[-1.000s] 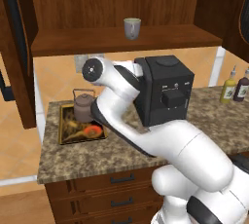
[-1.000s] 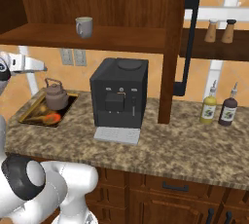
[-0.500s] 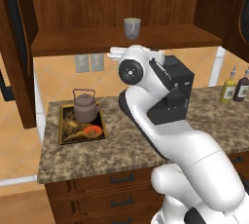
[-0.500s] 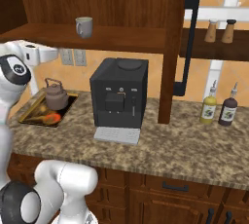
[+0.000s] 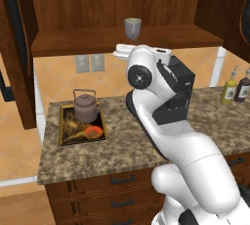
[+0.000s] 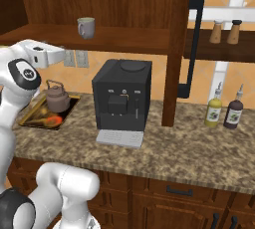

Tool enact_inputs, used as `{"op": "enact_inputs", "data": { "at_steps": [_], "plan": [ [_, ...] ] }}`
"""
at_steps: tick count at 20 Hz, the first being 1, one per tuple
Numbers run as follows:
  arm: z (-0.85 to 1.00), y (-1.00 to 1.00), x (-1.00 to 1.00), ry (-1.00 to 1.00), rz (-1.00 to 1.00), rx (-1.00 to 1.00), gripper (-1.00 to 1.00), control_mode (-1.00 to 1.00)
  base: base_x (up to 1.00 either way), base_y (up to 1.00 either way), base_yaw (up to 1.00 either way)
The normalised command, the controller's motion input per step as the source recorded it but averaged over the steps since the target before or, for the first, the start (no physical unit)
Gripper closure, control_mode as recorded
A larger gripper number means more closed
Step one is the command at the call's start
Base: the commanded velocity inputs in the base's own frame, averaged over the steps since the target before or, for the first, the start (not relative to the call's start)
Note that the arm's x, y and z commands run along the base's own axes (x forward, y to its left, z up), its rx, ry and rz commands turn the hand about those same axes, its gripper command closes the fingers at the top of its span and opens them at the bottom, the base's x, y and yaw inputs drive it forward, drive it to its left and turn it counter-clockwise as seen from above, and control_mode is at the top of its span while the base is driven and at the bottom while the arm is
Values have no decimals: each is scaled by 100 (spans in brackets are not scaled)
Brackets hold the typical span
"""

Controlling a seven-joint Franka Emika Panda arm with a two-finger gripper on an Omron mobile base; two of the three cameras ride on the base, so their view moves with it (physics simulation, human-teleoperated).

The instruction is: Pick the kettle from the counter and place it on the tray. Then pick the mug from the cabinet and place it on the tray. Then close the cabinet doors.

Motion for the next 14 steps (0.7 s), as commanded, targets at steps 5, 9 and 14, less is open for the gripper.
{"op": "enact_inputs", "data": {
  "at_steps": [5, 9, 14],
  "plan": [
    [33, -1, 24, -1, 0, 0, -100, -100, 0, 0, 0],
    [18, 0, 51, 0, 0, 0, -100, -100, 0, 0, 0],
    [0, 4, 64, 7, 2, 0, -100, -100, 0, 0, 0]
  ]
}}
